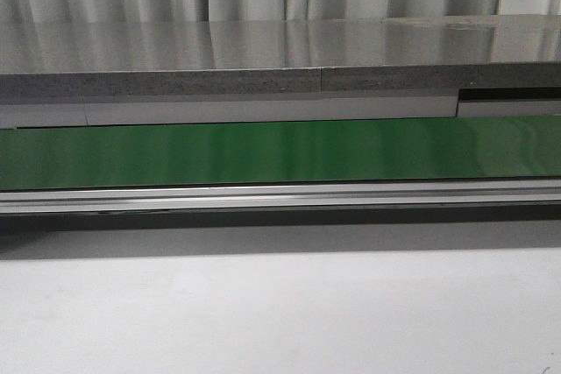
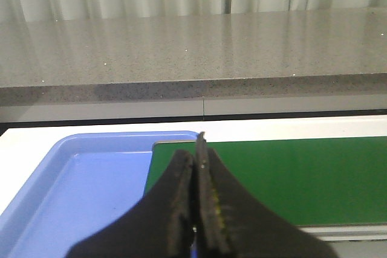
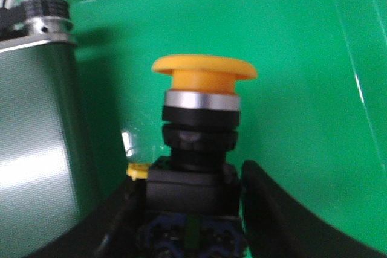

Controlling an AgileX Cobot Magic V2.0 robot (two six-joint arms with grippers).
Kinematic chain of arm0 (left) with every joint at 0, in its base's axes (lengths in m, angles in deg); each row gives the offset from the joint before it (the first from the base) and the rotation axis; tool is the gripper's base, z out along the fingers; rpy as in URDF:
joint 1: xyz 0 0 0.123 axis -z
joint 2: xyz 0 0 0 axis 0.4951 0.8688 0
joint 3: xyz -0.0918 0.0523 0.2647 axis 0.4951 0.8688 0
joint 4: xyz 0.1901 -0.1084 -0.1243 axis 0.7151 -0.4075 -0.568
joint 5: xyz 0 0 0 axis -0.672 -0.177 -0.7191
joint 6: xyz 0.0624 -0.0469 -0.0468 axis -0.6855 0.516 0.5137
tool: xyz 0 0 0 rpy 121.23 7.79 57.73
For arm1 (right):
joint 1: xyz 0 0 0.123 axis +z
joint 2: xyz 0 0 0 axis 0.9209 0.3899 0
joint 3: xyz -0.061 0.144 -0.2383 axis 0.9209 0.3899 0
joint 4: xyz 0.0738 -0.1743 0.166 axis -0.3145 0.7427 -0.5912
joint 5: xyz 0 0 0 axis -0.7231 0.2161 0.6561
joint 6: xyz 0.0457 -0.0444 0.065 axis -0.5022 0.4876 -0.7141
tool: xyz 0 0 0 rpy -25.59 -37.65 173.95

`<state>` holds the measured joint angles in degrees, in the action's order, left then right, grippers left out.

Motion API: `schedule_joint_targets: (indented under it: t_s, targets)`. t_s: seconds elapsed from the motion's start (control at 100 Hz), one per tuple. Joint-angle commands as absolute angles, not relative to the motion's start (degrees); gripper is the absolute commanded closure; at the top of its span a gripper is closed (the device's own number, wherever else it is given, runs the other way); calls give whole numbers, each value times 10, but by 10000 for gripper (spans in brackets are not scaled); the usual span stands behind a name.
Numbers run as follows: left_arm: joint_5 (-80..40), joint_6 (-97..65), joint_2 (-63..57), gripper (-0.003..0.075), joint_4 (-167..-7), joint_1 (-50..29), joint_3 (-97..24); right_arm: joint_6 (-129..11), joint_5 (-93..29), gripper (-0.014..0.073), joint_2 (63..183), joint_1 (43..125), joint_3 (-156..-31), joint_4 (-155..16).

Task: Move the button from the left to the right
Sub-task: 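Grasp the button with the right gripper and carry it into the green tray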

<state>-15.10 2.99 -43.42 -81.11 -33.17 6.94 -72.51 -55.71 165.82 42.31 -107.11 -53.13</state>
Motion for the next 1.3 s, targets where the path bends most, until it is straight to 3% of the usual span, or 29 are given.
schedule_joint_targets:
  t_s: [0.0, 0.56, 0.63, 0.8, 0.9, 1.29]
  targets:
    - [-105, 33, -430, 741, -817, -327, 54, -720, -529, 515, 1650, 417, -1092, -534]
    - [-105, 33, -430, 741, -817, -327, 54, -720, -532, 510, 1701, 417, -1091, -571]
    - [-105, 33, -430, 741, -817, -327, 54, -720, -532, 469, 1701, 417, -1091, -574]
    - [-105, 33, -430, 741, -817, -327, 54, -720, -535, 227, 1701, 417, -1091, -582]
    - [-105, 33, -430, 741, -817, -327, 54, -720, -537, 137, 1701, 417, -1091, -582]
    - [-105, 33, -430, 741, -817, -327, 54, -723, -540, 113, 1694, 417, -1091, -581]
